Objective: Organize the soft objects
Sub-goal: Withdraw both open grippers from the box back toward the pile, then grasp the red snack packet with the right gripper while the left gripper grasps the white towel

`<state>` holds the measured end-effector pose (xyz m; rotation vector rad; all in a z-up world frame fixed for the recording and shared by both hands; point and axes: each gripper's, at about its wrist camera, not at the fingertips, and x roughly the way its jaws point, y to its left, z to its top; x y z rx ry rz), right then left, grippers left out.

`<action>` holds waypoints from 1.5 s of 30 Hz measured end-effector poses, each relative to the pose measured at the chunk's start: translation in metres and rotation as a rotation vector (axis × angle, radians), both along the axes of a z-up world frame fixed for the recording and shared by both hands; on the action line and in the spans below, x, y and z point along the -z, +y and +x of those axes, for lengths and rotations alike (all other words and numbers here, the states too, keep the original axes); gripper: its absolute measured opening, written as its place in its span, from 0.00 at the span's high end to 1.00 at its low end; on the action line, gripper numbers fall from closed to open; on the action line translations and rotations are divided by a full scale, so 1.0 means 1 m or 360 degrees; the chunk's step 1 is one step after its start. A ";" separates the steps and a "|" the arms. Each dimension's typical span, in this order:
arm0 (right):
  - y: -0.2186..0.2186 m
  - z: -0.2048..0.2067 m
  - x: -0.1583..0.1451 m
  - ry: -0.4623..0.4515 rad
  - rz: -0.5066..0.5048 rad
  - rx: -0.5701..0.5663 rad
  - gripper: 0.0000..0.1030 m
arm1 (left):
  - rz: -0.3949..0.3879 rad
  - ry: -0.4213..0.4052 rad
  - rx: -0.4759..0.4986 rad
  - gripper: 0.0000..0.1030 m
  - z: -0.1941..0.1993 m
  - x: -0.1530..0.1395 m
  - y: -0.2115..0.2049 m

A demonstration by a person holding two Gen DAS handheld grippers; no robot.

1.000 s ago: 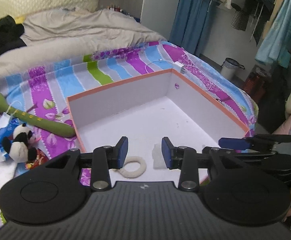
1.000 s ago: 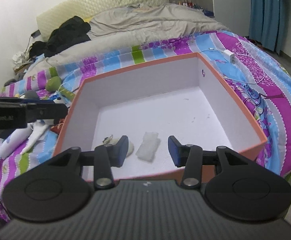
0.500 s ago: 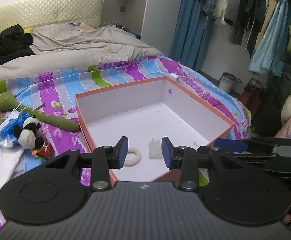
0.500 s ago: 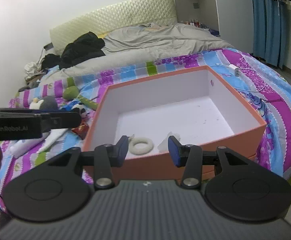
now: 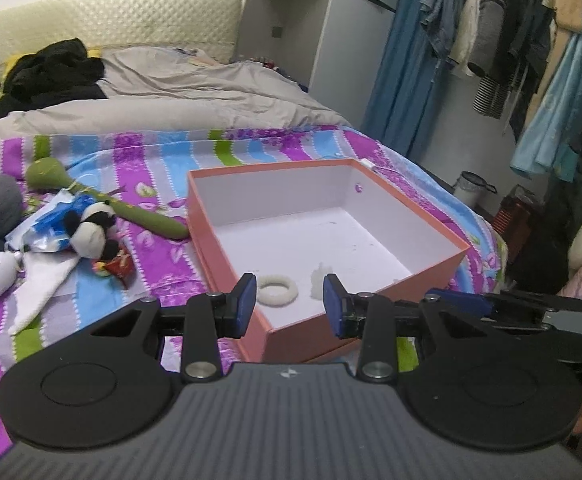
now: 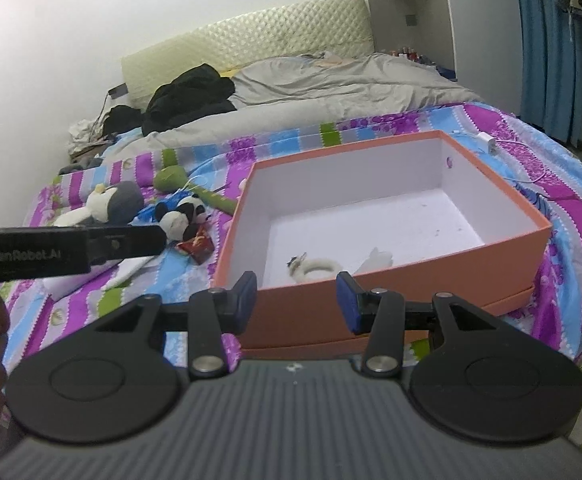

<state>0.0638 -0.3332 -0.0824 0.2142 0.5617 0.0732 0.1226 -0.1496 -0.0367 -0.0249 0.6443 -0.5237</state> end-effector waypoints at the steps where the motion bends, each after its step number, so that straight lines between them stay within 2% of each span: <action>1: 0.003 0.000 0.001 0.0002 -0.0004 -0.0002 0.54 | -0.0001 -0.0003 -0.0012 0.59 -0.001 0.000 0.003; 15: 0.064 0.012 0.010 0.0031 0.0001 -0.0215 0.54 | -0.0001 0.0053 -0.0229 0.59 -0.009 0.015 0.068; 28: 0.126 0.024 0.021 0.0055 -0.0086 -0.0455 0.54 | 0.0010 0.0095 -0.0445 0.59 -0.021 0.035 0.129; 36: 0.153 0.056 0.041 0.0095 -0.0177 -0.0541 0.54 | 0.0024 0.0139 -0.0596 0.59 0.007 0.064 0.161; 45: 0.173 0.114 0.062 0.0114 -0.0205 -0.0537 0.54 | 0.0026 0.0213 -0.0704 0.59 0.065 0.105 0.183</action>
